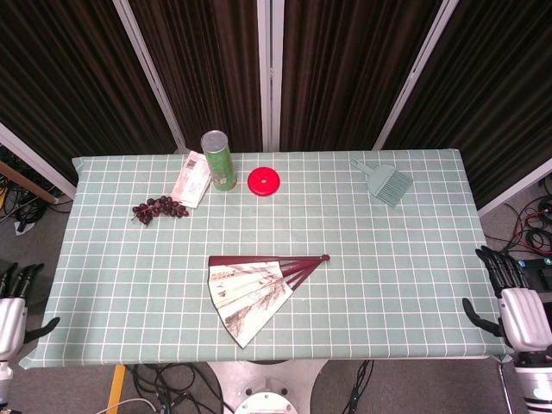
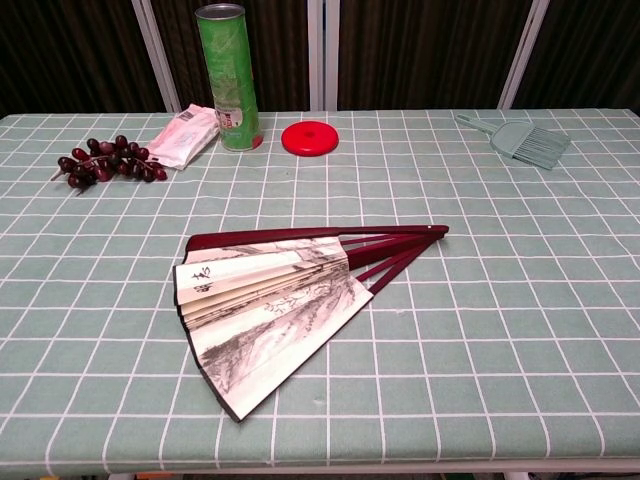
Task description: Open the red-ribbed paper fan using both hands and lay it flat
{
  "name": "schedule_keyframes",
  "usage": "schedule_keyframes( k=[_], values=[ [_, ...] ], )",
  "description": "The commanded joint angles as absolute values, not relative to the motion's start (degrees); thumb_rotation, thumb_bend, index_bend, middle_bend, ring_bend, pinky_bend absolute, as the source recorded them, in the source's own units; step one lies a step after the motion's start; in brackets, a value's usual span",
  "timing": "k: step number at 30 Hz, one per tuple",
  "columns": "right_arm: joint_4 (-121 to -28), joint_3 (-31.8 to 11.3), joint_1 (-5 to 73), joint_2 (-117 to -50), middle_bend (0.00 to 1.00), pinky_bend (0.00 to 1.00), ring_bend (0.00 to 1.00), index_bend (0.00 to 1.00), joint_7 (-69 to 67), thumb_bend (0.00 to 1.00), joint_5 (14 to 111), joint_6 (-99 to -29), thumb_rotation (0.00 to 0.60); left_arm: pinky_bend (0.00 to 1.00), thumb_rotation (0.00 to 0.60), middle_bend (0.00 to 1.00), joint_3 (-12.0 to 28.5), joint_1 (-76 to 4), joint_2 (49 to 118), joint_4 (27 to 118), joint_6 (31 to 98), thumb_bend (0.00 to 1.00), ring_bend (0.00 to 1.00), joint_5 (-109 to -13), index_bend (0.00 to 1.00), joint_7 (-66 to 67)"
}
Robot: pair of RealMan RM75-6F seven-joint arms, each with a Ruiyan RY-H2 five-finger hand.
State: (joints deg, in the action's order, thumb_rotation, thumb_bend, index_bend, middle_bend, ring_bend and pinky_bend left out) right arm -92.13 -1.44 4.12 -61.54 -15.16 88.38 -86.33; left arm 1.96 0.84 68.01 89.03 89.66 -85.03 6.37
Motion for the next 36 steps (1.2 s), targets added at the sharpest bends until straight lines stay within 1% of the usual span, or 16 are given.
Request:
schedule_keyframes(
  k=[1, 5, 8, 10, 12, 14, 16, 21, 24, 26, 30, 36],
  values=[
    [-92.80, -1.35, 3.81, -60.80, 0.01, 0.00, 0.00, 0.00, -15.04, 0.24, 87.44, -85.41, 0.600, 0.15, 0.600, 0.16, 2.60, -0.42, 68.19, 89.08, 88.79, 0.04, 0.07, -85.68, 0.13, 5.63],
    [-92.75, -1.85, 4.43, -60.31, 0.01, 0.00, 0.00, 0.00, -15.29, 0.24, 88.31, -85.36, 0.600, 0.15, 0.600, 0.16, 3.98, -4.67, 67.41, 89.47, 85.48, 0.04, 0.08, -88.41, 0.18, 2.42],
    [-93.00, -2.49, 5.09, -59.69, 0.01, 0.00, 0.00, 0.00, -15.13, 0.24, 88.45, -85.03, 0.600, 0.16, 0.600, 0.22, 5.50, -9.35, 66.55, 89.99, 81.93, 0.04, 0.16, -91.01, 0.22, -1.44],
    [-93.26, -2.76, 5.34, -59.51, 0.01, 0.00, 0.00, 0.00, -14.66, 0.24, 88.67, -85.08, 0.600, 0.19, 0.600, 0.25, 6.57, -13.23, 66.03, 90.47, 78.20, 0.05, 0.20, -92.23, 0.25, -4.40],
    [-93.45, -2.84, 5.48, -59.50, 0.01, 0.00, 0.00, 0.00, -14.51, 0.24, 88.80, -85.00, 0.600, 0.24, 0.600, 0.30, 7.98, -17.45, 66.20, 90.35, 74.09, 0.09, 0.24, -92.65, 0.29, -7.23],
    [-93.55, -2.82, 5.56, -59.45, 0.01, 0.00, 0.00, 0.00, -14.47, 0.24, 88.72, -84.73, 0.600, 0.30, 0.600, 0.36, 9.28, -21.04, 67.57, 89.79, 70.27, 0.18, 0.32, -91.89, 0.37, -9.87],
    [-93.64, -2.76, 5.46, -59.42, 0.01, 0.00, 0.00, 0.00, -14.35, 0.23, 88.60, -84.68, 0.600, 0.35, 0.600, 0.39, 10.00, -25.42, 68.85, 88.96, 64.61, 0.23, 0.35, -91.20, 0.40, -12.14],
    [-93.96, -2.65, 4.72, -58.89, 0.01, 0.00, 0.00, 0.00, -14.05, 0.23, 88.12, -85.27, 0.600, 0.37, 0.600, 0.40, 11.30, -35.04, 72.49, 86.42, 51.01, 0.24, 0.37, -87.55, 0.39, -13.21],
    [-94.44, -2.53, 4.50, -58.28, 0.01, 0.00, 0.00, 0.00, -13.24, 0.23, 87.46, -84.85, 0.600, 0.37, 0.600, 0.40, 12.46, -39.92, 75.13, 84.36, 42.97, 0.23, 0.37, -82.59, 0.35, -13.65],
    [-94.80, -2.57, 4.48, -58.05, 0.01, 0.00, 0.00, 0.00, -13.05, 0.23, 87.16, -84.62, 0.600, 0.37, 0.600, 0.40, 13.06, -42.30, 77.33, 82.77, 39.53, 0.24, 0.37, -80.02, 0.33, -14.35],
    [-95.50, -2.72, 4.51, -57.73, 0.01, 0.00, 0.00, 0.00, -12.17, 0.23, 86.78, -84.32, 0.600, 0.37, 0.600, 0.40, 13.38, -47.15, 81.82, 79.01, 33.32, 0.24, 0.37, -76.42, 0.31, -14.44],
    [-96.22, -3.10, 4.53, -57.28, 0.01, 0.00, 0.00, 0.00, -11.36, 0.22, 86.18, -84.14, 0.600, 0.37, 0.600, 0.40, 13.13, -52.44, 87.46, 73.00, 28.35, 0.24, 0.37, -72.43, 0.31, -11.23]
  ],
)
